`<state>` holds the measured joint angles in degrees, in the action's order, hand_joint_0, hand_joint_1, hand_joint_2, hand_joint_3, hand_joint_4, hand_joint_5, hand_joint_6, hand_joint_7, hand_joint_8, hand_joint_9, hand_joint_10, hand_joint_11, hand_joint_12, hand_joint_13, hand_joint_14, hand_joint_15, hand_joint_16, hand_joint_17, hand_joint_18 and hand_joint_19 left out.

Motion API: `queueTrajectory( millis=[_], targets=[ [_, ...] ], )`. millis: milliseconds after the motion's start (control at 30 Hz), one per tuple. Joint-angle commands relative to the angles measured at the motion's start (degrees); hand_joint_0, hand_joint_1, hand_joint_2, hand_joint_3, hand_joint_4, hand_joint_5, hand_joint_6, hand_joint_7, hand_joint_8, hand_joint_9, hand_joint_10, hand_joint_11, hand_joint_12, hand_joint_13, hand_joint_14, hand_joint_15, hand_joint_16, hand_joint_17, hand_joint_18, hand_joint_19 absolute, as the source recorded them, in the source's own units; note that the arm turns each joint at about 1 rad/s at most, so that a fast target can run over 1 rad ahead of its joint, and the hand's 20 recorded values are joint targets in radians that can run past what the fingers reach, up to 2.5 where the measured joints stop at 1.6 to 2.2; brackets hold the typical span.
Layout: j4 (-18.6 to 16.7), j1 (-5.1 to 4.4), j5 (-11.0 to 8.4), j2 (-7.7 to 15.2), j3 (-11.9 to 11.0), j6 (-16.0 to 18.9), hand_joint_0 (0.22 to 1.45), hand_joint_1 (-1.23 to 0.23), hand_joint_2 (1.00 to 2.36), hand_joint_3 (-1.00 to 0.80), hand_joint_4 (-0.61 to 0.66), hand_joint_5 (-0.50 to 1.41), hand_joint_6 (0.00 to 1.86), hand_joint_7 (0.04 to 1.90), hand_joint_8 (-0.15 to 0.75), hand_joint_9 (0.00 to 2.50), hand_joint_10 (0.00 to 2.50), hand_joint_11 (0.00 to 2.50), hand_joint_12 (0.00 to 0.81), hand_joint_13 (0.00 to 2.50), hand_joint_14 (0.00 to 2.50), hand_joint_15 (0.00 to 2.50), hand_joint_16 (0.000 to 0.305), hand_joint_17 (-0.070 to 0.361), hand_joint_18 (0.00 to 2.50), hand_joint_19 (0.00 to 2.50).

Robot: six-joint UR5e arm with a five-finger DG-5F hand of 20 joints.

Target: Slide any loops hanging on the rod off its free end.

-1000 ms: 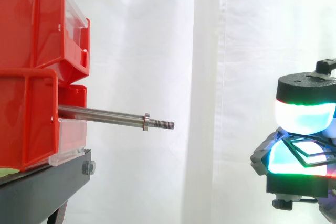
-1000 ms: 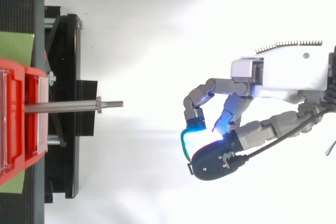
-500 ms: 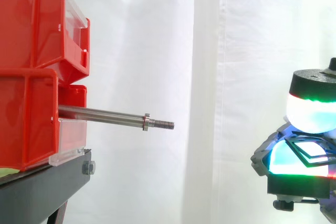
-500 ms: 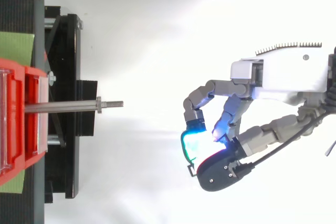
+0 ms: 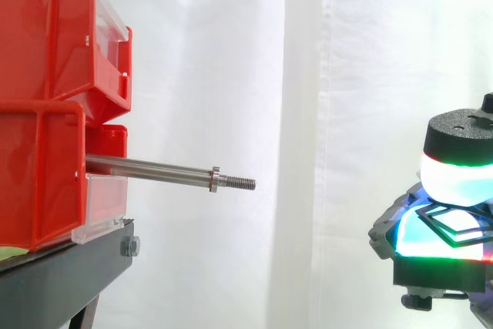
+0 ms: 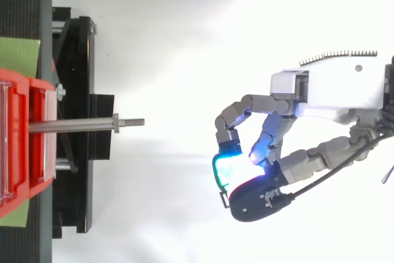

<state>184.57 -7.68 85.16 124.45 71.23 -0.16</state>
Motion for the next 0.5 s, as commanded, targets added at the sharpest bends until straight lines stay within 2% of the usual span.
queueTrajectory(
  millis=[0, 233, 333, 467],
  targets=[
    [0.0, -0.05, 0.00, 0.0, 0.0, 0.0, 0.58, -0.77, 1.03, -0.11, 0.22, -0.15, 0.86, 1.37, 0.316, 1.02, 0.02, 0.53, 0.387, 0.98, 0.02, 0.53, 0.068, 0.153, 0.84, 0.72],
    [0.0, -0.05, 0.00, 0.0, 0.0, 0.0, 0.56, -0.66, 1.02, -0.21, 0.27, -0.10, 0.86, 1.42, 0.317, 1.20, 0.02, 0.55, 0.388, 1.04, 0.02, 0.54, 0.067, 0.151, 0.87, 0.75],
    [0.0, -0.05, 0.00, 0.0, 0.0, 0.0, 0.57, -0.57, 1.02, -0.21, 0.25, -0.10, 0.86, 1.39, 0.318, 1.22, 0.02, 0.55, 0.383, 1.04, 0.02, 0.54, 0.067, 0.151, 0.88, 0.76],
    [0.0, -0.14, 0.00, 0.0, 0.0, 0.0, 0.57, -0.55, 1.02, -0.21, 0.24, -0.10, 0.86, 1.38, 0.316, 1.21, 0.02, 0.54, 0.385, 1.04, 0.02, 0.54, 0.067, 0.151, 0.88, 0.76]
  ],
)
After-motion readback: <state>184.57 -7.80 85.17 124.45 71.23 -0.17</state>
